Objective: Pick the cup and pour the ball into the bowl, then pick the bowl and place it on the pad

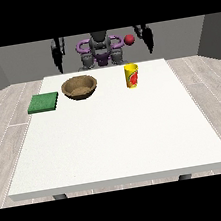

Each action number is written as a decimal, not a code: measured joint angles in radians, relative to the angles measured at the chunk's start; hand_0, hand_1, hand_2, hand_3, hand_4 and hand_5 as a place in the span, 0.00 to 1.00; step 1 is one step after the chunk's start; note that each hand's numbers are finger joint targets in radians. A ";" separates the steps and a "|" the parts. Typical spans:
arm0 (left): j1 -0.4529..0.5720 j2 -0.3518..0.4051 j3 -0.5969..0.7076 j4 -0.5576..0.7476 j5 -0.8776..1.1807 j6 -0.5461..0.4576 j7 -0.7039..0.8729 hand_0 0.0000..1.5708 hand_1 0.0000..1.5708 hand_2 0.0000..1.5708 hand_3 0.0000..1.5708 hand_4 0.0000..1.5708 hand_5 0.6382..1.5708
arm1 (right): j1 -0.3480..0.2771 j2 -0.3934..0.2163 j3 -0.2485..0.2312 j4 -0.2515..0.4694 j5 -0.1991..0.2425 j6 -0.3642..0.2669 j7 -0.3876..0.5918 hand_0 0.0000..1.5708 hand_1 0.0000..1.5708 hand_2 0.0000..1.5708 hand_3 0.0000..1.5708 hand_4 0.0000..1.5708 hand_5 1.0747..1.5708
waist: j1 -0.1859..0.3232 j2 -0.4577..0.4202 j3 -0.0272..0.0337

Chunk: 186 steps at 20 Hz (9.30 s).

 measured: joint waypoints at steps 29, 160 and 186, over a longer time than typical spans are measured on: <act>-0.102 -0.073 -0.096 -0.215 -0.006 0.137 0.072 0.00 0.00 0.00 0.00 0.35 0.91 | -0.067 0.038 -0.098 -0.281 -0.128 -0.050 0.147 0.00 0.00 0.00 0.00 0.44 0.94 | -0.063 0.051 -0.0414; -0.702 0.486 0.426 0.385 0.237 -0.328 0.141 0.00 0.00 0.00 0.00 0.65 0.97 | -0.303 -0.040 -0.355 0.819 -0.218 0.186 -0.489 0.00 0.00 0.00 0.00 0.28 0.95 | 0.083 0.123 -0.0587; -0.712 0.561 0.483 0.356 0.354 -0.401 0.155 0.00 0.00 0.00 0.00 0.75 0.95 | -0.222 -0.033 -0.282 0.635 -0.082 -0.120 -0.349 1.00 1.00 1.00 0.81 0.65 0.95 | 0.175 0.195 -0.0733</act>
